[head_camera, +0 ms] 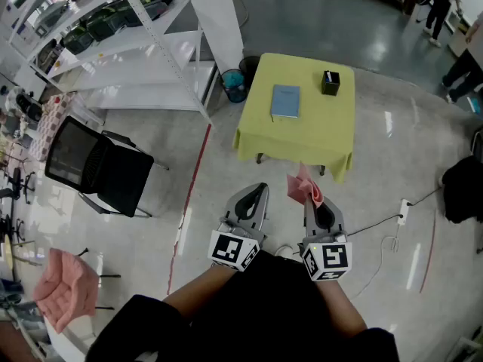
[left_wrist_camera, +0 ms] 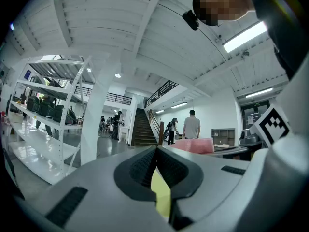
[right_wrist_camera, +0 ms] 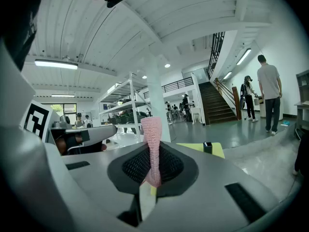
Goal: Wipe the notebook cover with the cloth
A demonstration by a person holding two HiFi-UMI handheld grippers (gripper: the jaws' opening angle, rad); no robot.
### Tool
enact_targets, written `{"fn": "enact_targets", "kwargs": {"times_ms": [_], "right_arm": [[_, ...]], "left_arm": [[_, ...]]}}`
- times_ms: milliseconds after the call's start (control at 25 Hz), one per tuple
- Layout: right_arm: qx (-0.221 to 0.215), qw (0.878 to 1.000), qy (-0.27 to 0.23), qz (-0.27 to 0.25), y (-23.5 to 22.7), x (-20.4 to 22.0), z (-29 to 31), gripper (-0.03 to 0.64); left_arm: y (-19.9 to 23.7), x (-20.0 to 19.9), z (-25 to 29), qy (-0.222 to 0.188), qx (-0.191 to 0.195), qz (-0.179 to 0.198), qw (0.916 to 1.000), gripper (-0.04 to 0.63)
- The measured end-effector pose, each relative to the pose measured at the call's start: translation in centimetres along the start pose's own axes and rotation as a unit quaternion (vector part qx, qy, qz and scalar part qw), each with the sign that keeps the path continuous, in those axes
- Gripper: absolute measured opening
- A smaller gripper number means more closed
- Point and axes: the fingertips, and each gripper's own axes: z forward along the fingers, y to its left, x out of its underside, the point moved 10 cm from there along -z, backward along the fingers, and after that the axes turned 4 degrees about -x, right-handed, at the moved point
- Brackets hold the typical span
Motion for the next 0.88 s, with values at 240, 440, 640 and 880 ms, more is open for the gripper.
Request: {"fn": "enact_targets", "kwargs": {"times_ms": [240,440,640,880], "right_arm": [[-0.015,0.999,-0.02,0.023,-2.6,1.6,-2.4,0.038],[0.007,0.997,-0.028,0.071,-3.6,2.9,-3.5,0.038],[0.027,0.996,-0.025,0.076,-3.9,3.9,-2.8,0.039],[0.039,0.996,-0.011,0.081,-2.6,3.6,0.4,0.039]], "left_arm": [[-2.8,1.0,0.5,-0.002,-0.011,0.003,0.9999,0.008],[-3.2,1.6,-0.1,0.003,-0.002,0.015,0.9999,0.008],[-2.0,2.3,0.4,0.007,0.008,0.016,0.9998,0.008],[2.3,3.3,2.3,0.025,0.013,-0.022,0.9994,0.008]]}}
